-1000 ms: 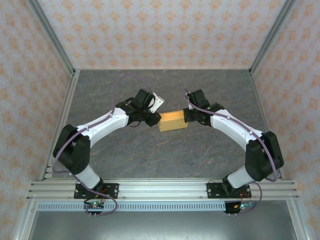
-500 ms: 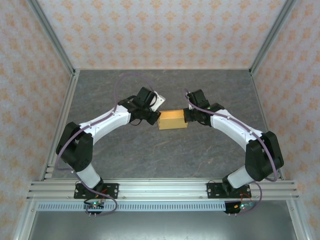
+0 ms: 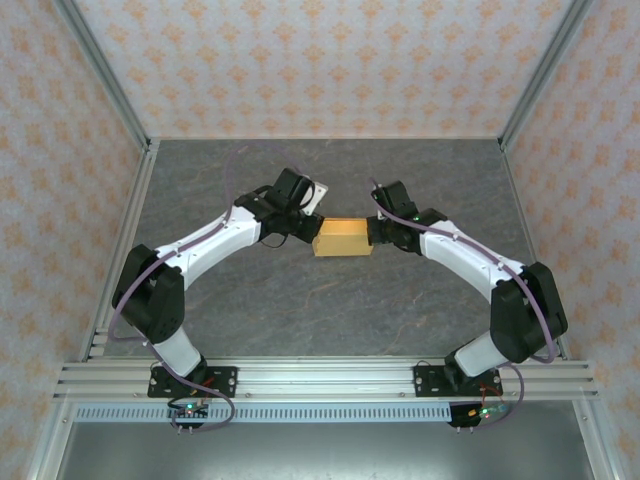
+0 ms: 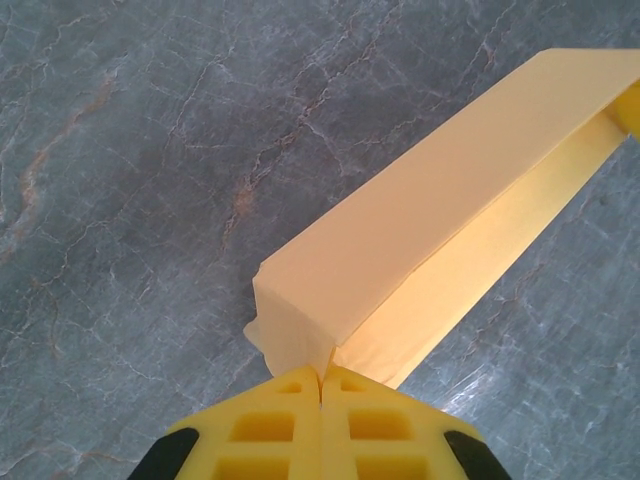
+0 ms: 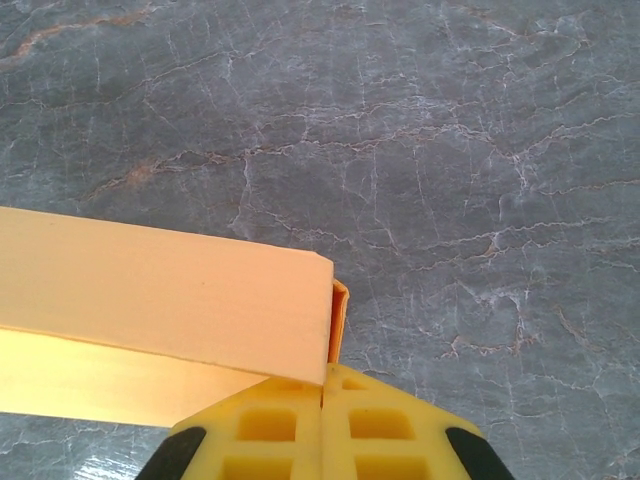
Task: Fold the paper box
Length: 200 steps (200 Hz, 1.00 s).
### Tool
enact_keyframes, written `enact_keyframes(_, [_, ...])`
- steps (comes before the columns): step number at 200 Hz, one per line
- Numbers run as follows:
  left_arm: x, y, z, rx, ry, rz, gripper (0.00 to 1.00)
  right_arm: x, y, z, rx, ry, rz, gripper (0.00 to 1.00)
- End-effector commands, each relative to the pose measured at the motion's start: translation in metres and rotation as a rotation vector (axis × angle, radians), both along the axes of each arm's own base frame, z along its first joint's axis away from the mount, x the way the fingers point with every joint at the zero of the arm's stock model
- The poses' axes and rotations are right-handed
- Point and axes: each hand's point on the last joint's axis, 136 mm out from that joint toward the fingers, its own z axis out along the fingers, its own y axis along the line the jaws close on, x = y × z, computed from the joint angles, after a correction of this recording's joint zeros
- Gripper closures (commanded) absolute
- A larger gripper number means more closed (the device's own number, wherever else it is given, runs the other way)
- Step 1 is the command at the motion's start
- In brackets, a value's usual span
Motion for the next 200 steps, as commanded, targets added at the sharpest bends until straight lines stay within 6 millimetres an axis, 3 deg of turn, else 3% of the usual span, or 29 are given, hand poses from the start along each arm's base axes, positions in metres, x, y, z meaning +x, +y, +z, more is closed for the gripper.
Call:
enact_keyframes(1, [0.000,-0.014,0.013,-0.070,0.024,0.016,0.97,-0.010,0.006,-0.010,-0.006,0.021,0.011,1.00])
enact_keyframes(71, [0.000,-0.016,0.001,-0.080,0.052,0.035,0.98,-0.009,0.011,-0.013,0.009,0.034,0.012,1.00])
enact_keyframes(200, [-0.002,0.005,-0.018,0.013,0.037,0.033,1.00,0.004,-0.002,0.007,-0.016,-0.013,-0.032,0.96])
